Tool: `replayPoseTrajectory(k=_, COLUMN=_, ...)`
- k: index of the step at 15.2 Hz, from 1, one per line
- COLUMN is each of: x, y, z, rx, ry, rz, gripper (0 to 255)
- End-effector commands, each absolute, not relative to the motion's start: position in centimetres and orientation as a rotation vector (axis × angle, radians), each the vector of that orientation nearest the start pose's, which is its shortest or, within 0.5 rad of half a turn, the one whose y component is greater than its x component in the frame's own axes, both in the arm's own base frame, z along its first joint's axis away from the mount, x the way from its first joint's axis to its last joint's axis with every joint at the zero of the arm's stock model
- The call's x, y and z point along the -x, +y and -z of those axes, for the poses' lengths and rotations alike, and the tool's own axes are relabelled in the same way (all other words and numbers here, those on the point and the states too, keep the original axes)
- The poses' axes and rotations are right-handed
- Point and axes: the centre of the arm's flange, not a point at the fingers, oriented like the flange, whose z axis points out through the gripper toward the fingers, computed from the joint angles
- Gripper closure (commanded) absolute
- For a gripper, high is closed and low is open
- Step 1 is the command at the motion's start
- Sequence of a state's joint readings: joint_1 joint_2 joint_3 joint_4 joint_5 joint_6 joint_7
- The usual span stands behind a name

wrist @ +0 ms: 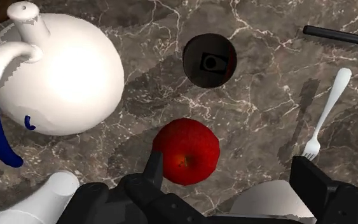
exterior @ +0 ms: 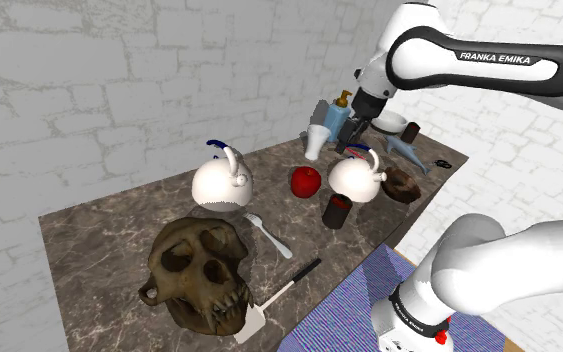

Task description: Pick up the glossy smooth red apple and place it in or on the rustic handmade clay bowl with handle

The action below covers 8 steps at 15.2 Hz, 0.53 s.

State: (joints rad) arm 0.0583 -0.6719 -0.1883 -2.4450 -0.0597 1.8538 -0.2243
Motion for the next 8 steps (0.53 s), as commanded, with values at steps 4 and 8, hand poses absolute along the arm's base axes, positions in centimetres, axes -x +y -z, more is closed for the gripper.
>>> replayPoseTrajectory(k=4, x=-39.4, y=-7.7, z=-48.0, rx=3.027, ry=-0.588, rz=0.157, gripper=0)
replayPoseTrajectory(k=8, x=-42.9, y=-8.3, z=-44.1, rx=2.952, ry=-0.863, rz=0.178, gripper=0)
